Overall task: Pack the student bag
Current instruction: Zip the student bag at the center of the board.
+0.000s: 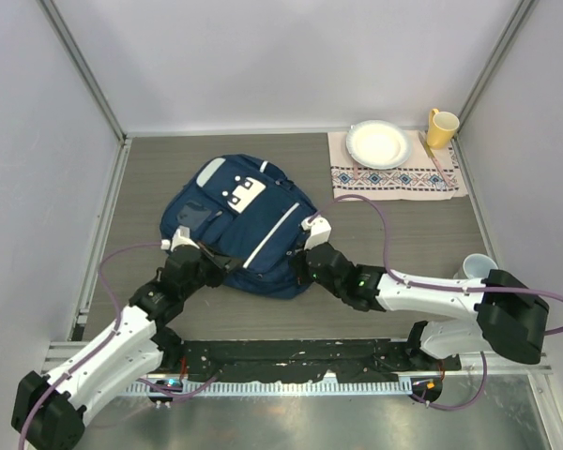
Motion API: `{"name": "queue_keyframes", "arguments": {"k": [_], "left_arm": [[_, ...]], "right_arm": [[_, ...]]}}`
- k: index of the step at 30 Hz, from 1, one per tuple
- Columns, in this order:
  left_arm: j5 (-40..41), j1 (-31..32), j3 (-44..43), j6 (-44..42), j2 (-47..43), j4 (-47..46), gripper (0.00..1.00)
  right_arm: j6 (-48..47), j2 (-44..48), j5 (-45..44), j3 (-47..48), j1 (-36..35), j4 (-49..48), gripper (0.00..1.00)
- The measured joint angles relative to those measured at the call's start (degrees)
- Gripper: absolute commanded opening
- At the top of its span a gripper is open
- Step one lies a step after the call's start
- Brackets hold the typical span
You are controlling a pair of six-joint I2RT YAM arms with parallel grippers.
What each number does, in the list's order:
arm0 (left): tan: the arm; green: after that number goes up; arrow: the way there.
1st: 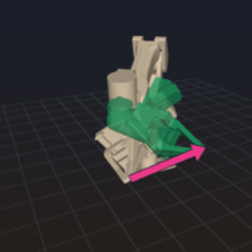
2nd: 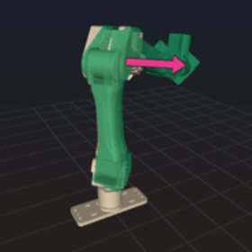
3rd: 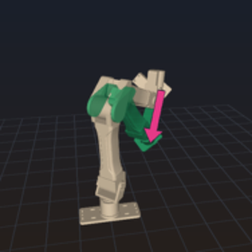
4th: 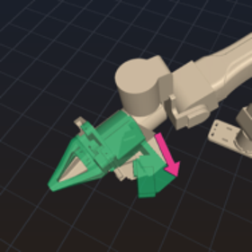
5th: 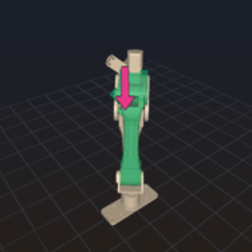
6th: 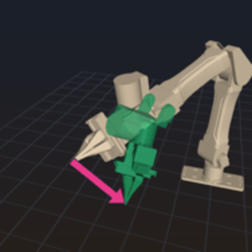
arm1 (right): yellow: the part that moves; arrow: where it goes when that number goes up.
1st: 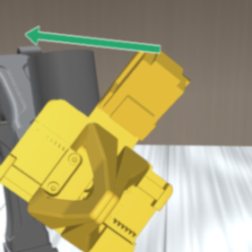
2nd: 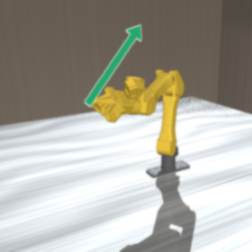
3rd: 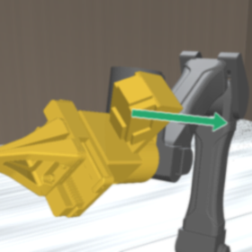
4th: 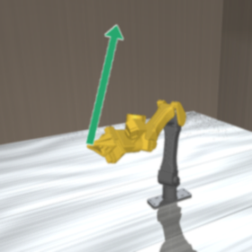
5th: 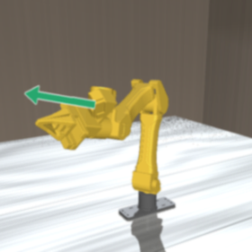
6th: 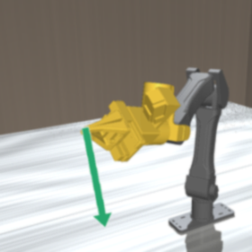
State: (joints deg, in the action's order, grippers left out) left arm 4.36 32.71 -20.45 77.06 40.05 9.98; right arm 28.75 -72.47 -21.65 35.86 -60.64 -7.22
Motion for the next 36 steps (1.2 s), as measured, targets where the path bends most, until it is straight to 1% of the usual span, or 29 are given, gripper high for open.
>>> {"name": "queue_keyframes", "arguments": {"k": [5,11,14,20,23,24,25,27,28,29,30,31,33,35,36], "left_arm": [[-4.59,-3.06,-0.72,-8.26,0.00,4.00,0.00],[-11.26,-6.27,-3.34,-17.20,5.25,4.24,0.00],[-16.70,-9.64,-4.48,-21.18,7.74,4.15,0.00],[-30.38,-18.95,-7.63,-28.44,14.97,4.55,0.00],[-33.22,-22.32,-8.50,-30.21,16.33,4.81,0.01],[-33.94,-23.12,-9.09,-30.75,16.94,5.05,0.06],[-34.45,-23.67,-9.70,-31.08,17.55,5.33,0.19],[-34.99,-24.13,-10.91,-31.36,18.93,5.86,0.34],[-35.04,-24.26,-11.58,-31.17,19.91,6.14,0.53],[-34.86,-24.44,-11.96,-31.12,20.59,6.05,0.64],[-34.56,-24.74,-12.24,-30.97,21.11,5.70,0.72],[-34.21,-25.05,-12.33,-30.58,21.31,5.01,0.83],[-33.64,-25.40,-12.31,-29.46,20.65,3.69,0.92],[-32.76,-25.51,-11.82,-28.11,18.58,2.49,0.92],[-32.28,-25.51,-11.34,-27.47,17.09,2.25,0.94]], "right_arm": [[-0.79,-2.67,-1.46,1.14,0.33,0.46,0.01],[-1.68,-3.52,-2.78,1.46,1.49,1.27,0.01],[-1.99,-2.73,-2.40,1.29,1.53,1.38,0.01],[-1.40,0.55,-1.86,-1.11,-0.46,0.39,0.01],[-1.20,0.59,-1.86,-1.20,-1.92,0.35,0.01],[-1.16,0.59,-1.84,-1.20,-2.19,0.24,0.01],[-1.09,0.48,-1.84,-1.20,-2.43,-0.07,0.01],[-1.01,0.11,-1.97,-1.20,-2.47,-0.48,0.01],[-0.98,-0.22,-2.25,-1.14,-2.47,-0.61,0.01],[-0.98,-0.57,-2.47,-1.09,-2.47,-0.68,0.01],[-0.96,-1.01,-2.62,-0.92,-2.47,-0.61,0.01],[-0.94,-1.55,-2.73,-0.70,-2.47,-0.50,0.01],[-0.90,-2.71,-2.89,-0.04,-2.49,-0.37,0.01],[-0.68,-3.65,-3.26,0.61,-2.47,-0.24,0.01],[-0.42,-4.02,-3.48,0.92,-2.47,-0.20,0.01]]}}
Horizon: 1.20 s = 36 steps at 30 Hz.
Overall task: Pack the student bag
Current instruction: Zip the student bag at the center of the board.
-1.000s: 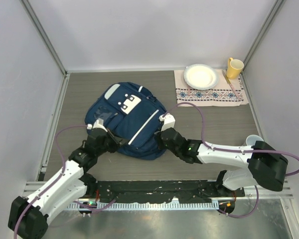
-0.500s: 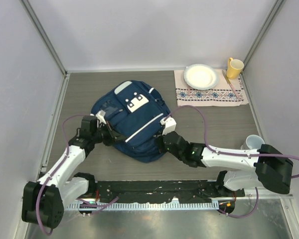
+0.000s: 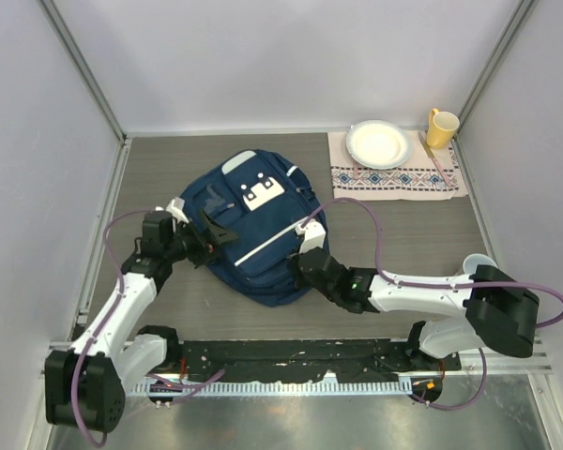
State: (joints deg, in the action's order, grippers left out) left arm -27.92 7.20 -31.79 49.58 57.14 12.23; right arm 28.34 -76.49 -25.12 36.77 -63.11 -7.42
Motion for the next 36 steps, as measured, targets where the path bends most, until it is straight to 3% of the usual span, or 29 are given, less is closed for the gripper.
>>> {"name": "queue_keyframes", "arguments": {"k": [9,18,25,31,34,35,36], "left_arm": [[5.07,1.55,6.97,9.66,-13.75,-0.22,0.96],[20.15,20.06,12.76,26.77,-23.89,0.24,0.96],[29.03,24.79,14.03,35.74,-21.44,-2.49,0.90],[31.95,25.81,14.10,37.83,-12.46,-8.72,0.54],[32.65,26.08,14.62,37.73,-10.05,-10.49,0.18],[32.83,26.16,14.84,37.62,-9.70,-10.84,0.00],[33.00,26.23,14.99,37.09,-9.44,-11.32,0.00]], "right_arm": [[1.84,-0.44,0.94,1.09,1.11,1.22,0.01],[1.81,-0.83,1.33,2.56,1.90,2.75,0.01],[1.86,-0.83,1.57,2.56,1.99,2.84,0.01],[1.84,-0.83,1.70,2.56,2.01,2.95,0.01],[1.81,-0.81,1.31,2.56,2.36,3.02,0.01],[1.81,-0.81,1.25,2.56,2.54,3.02,0.01],[1.81,-0.81,1.20,2.56,2.71,2.99,0.01]]}}
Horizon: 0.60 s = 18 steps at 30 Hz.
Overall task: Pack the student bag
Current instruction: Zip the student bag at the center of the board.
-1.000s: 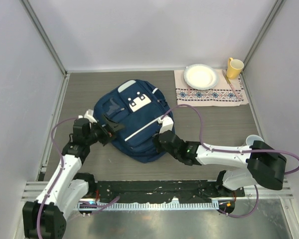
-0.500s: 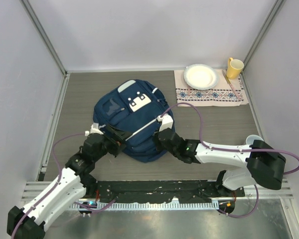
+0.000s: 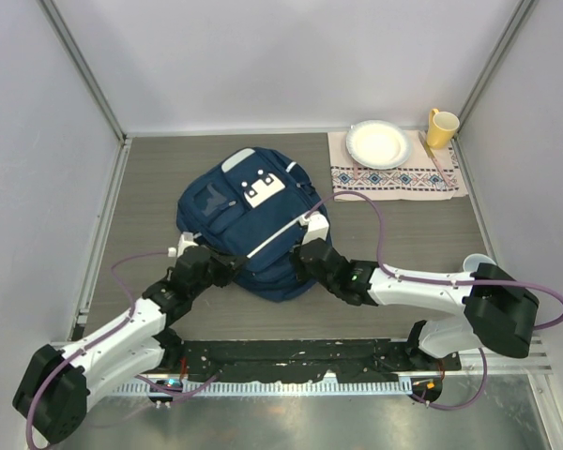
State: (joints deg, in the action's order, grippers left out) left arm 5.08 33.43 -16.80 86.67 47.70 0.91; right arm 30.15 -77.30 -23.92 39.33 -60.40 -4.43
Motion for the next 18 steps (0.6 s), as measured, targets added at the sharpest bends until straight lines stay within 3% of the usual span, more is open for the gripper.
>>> {"name": "queue_keyframes", "arguments": {"k": [9,18], "left_arm": [[1.88,-0.61,-2.75,-9.84,-4.00,6.01,0.00],[-11.08,-16.57,-7.56,-28.70,-6.60,18.29,0.00]], "right_arm": [[-0.07,0.09,-0.13,-0.13,0.26,-0.09,0.01],[-2.38,0.22,1.90,-0.13,5.55,-0.26,0.01]]}}
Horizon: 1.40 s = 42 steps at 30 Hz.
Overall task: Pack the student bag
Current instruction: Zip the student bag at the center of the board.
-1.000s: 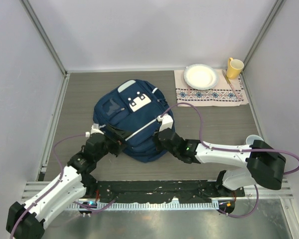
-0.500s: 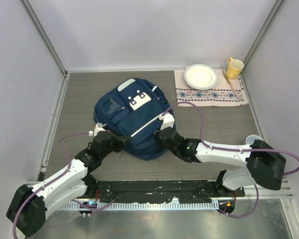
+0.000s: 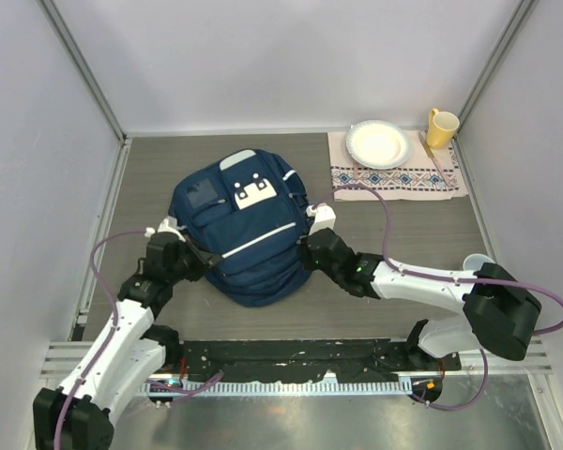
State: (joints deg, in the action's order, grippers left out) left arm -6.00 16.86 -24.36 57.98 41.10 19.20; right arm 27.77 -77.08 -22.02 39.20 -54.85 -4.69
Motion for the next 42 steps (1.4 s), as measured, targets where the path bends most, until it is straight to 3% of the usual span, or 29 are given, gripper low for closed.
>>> {"name": "queue_keyframes", "arguments": {"k": [6,9,10,11,14,19,24,29,32,37,42], "left_arm": [[-10.25,-6.64,-3.67,-9.99,3.32,4.44,0.00],[-12.79,-7.56,-4.92,-10.58,6.47,4.98,0.37],[-13.51,-7.72,-5.03,-10.16,7.06,4.72,0.70],[-14.10,-7.96,-5.01,-9.29,7.39,4.61,0.80],[-15.26,-7.98,-4.98,-5.77,6.75,3.67,0.95],[-14.32,-8.00,-4.33,3.32,-0.02,2.40,0.98],[-11.43,-6.01,1.79,15.02,-10.67,1.57,0.98],[-2.05,4.98,1.97,23.52,-18.18,5.55,0.99],[3.82,11.98,1.46,26.86,-16.72,5.99,0.99],[13.73,24.41,-1.75,31.74,-4.83,5.70,1.00],[25.94,35.36,-2.23,36.65,2.71,-1.03,0.99]], "right_arm": [[-1.86,0.00,2.34,0.02,3.17,-0.79,0.01],[-2.34,0.24,3.76,-0.02,3.87,-0.83,0.01],[-2.32,0.50,4.11,-0.20,4.09,-1.05,0.01],[-2.21,0.90,4.39,-0.59,4.31,-1.42,0.01],[-1.31,2.03,5.35,-2.01,4.74,-2.62,0.01],[0.66,2.47,5.64,-3.78,4.74,-4.39,0.01],[1.31,2.47,5.60,-4.22,4.74,-4.70,0.01],[1.33,2.47,5.60,-4.22,4.74,-4.74,0.01],[1.36,2.47,5.60,-4.22,4.79,-4.74,0.01],[1.53,2.47,5.53,-4.20,4.79,-4.72,0.01],[1.95,2.67,5.33,-4.20,4.79,-4.61,0.01]]}}
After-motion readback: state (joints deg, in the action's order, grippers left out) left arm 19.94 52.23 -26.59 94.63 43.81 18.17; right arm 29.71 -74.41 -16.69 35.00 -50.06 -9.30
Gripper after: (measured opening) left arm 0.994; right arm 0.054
